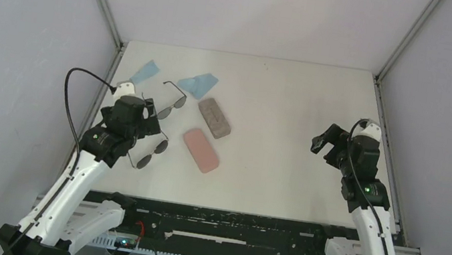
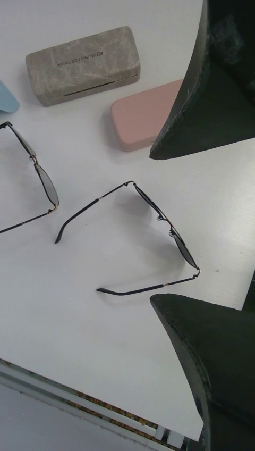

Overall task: Organize the sunglasses
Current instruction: Pick up the sunglasses case from the center of the board.

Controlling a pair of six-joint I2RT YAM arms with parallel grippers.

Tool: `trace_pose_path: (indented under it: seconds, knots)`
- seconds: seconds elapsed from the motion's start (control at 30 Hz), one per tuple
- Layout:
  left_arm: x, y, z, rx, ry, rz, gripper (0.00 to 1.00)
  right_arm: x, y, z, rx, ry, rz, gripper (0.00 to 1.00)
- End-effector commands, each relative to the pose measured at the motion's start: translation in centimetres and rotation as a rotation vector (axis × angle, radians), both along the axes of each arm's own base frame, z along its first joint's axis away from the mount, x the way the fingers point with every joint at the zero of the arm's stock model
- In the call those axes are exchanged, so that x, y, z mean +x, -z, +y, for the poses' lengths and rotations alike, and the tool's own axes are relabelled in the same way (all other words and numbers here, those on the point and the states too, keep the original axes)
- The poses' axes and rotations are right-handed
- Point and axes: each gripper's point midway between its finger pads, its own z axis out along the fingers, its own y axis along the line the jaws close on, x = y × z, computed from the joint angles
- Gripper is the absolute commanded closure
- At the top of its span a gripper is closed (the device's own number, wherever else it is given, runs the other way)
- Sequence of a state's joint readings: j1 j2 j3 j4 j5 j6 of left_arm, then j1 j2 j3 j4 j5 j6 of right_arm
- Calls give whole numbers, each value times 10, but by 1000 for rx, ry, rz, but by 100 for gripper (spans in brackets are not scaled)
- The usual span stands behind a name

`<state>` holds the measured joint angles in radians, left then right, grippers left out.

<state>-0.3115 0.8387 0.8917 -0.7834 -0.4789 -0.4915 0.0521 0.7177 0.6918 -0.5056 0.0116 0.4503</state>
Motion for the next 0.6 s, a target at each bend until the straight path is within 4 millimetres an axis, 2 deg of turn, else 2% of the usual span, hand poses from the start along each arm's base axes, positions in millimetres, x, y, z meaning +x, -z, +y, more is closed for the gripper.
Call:
trace_pose_path:
  seconds: [0.0,0.13,0.23,0.37,0.57]
  knots:
    - [11,-42,7,13,-19,-132,0,15,-37,-15,-72,38,-124,0]
    - [10,-48,7,-2,-13,-166,0,11,-41,-27,-85,99,-105,0]
    - [12,-50,3,-29,-8,-186,0,8,-38,-32,-27,163,-83,0]
    - [13,-49,4,-45,-25,-180,0,5,-28,-19,81,90,-23,0]
    - [9,-52,9,-35,-34,-204,0,5,-21,-13,77,-20,-6,0]
